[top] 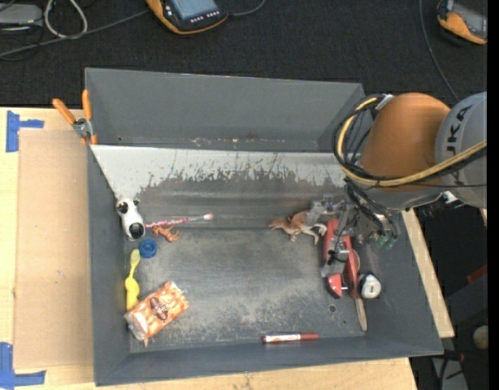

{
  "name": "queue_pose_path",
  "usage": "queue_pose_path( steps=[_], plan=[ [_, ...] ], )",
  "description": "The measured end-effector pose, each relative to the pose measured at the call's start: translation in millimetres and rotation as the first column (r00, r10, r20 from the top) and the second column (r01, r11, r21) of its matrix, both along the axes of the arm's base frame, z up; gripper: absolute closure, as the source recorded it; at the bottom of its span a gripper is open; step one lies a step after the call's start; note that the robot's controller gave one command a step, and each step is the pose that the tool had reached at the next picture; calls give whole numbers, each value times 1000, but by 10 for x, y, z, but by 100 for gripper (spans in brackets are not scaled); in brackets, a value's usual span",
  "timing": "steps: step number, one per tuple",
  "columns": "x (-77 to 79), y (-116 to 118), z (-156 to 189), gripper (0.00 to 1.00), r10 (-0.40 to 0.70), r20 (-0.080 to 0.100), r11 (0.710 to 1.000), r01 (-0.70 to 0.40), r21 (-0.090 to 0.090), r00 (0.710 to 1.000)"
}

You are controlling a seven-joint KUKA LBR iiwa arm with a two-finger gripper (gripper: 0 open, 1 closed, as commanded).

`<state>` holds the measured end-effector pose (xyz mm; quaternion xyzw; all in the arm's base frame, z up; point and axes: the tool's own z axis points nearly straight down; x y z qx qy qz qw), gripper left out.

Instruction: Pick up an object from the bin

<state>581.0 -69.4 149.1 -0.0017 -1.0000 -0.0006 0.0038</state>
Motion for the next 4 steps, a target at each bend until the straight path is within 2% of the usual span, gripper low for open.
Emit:
queue_pose_path(
  steps=[1,2,3,4],
  plan=[
    [14,4,47,0,2,7,1000,-2,-1,1000],
    [421,-262,-806,0,-100,12,995,100,2,995],
    [414,-551,-356,0,-82,21,997,82,-1,996],
    [410,-368,-480,0,-181,8,984,181,4,984]
  ],
)
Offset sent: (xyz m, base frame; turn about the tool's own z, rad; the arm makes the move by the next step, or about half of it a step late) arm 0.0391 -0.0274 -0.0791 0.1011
